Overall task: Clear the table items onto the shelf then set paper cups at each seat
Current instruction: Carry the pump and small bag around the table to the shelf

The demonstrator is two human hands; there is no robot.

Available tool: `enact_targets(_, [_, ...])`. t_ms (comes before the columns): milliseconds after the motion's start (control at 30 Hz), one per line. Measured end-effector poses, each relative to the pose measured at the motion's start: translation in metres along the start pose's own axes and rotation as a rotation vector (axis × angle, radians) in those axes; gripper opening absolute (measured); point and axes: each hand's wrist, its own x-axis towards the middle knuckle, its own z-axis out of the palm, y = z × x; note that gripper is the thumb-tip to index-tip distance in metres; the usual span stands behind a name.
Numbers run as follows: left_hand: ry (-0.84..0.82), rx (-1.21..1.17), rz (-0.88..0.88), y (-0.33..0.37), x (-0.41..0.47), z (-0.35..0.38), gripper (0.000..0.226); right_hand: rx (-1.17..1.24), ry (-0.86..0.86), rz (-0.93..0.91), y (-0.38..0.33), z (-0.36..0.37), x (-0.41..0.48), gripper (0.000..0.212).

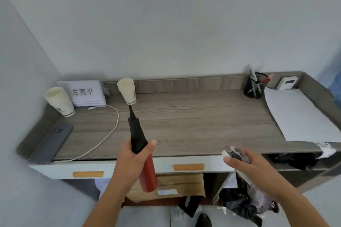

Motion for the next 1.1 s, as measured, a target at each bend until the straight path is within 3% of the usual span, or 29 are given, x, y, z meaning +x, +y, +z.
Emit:
enact_targets(100, [0.069,0.002,-0.004,0.016,0.049,0.024,0.030,-0.035,-0.014,-0.028,-0.022,-0.012,0.073,0.020])
enact_targets(233, [0.129,-0.049,-0.028,0.032,0.119,0.053,0.034,-0.136,-0.035,-0.100,-0.041,-0.014,0.172,0.041])
enact_targets(333, [0.159,-0.064,-0.034,0.036,0.162,0.071,0.016,-0.232,-0.039,-0.117,-0.043,-0.005,0.230,0.059])
enact_targets(467, [0.103,-0.040,-0.002,0.044,0.222,0.100,0.015,-0.520,0.041,-0.191,-0.055,0.009,0.298,0.080])
enact_targets(600, [-0.003,0.049,0.066,0.049,0.274,0.133,0.031,-0.730,0.154,-0.256,-0.062,0.032,0.352,0.077])
enact_targets(833, [-0.054,0.091,0.160,0.037,0.330,0.147,0.037,-0.830,0.188,-0.305,-0.036,0.048,0.371,0.089])
enact_targets(933, [-0.052,0.157,0.216,0.031,0.339,0.138,0.041,-0.865,0.317,-0.369,-0.013,0.041,0.365,0.077])
enact_targets(1100, [-0.139,0.248,0.255,0.012,0.346,0.127,0.052,-0.973,0.326,-0.320,-0.015,0.047,0.375,0.071])
